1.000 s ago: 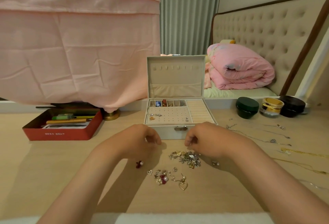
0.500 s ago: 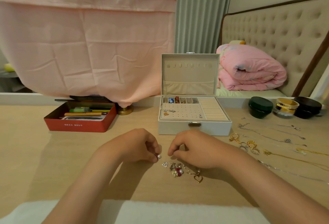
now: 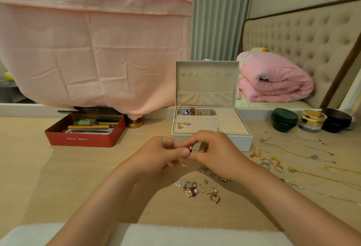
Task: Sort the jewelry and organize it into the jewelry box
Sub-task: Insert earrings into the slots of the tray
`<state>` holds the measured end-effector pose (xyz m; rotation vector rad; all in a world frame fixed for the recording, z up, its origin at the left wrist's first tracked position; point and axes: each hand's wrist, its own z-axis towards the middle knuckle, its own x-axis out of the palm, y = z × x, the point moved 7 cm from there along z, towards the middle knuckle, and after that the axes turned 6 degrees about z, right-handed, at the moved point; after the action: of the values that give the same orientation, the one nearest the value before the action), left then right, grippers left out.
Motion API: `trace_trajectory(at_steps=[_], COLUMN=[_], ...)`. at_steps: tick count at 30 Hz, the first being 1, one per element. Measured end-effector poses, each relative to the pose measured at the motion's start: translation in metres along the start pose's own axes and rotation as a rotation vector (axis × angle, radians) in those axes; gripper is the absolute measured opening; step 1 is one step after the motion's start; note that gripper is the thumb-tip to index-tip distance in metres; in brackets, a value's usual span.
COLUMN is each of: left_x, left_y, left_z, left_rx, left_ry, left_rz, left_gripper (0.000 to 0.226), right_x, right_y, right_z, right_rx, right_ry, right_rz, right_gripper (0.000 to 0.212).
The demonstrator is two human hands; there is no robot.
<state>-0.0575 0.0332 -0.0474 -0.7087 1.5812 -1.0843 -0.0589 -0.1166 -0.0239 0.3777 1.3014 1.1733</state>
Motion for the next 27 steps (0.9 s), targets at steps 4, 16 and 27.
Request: trace_trajectory(at_steps=[4, 16, 27], left_x=[0.005, -0.004, -0.028], left_y=[-0.001, -0.051, -0.029], left_z=[0.002, 0.045, 0.075], left_rx=[-0.033, 0.164, 0.379], left_ry=[-0.005, -0.147, -0.460], left_rz=[-0.192, -0.010, 0.826], left_gripper=[0.021, 0.014, 0.029], right_x=[-0.010, -0.058, -0.045], right_y=[-0.001, -0.004, -0.029], right_z=[0.003, 0.022, 0.087], right_rx=[0.015, 0.088, 0.166], right_ry=[-0.068, -0.307, -0.197], right_rz=[0.113, 0.271, -0.362], right_gripper=[0.018, 0.022, 0.022])
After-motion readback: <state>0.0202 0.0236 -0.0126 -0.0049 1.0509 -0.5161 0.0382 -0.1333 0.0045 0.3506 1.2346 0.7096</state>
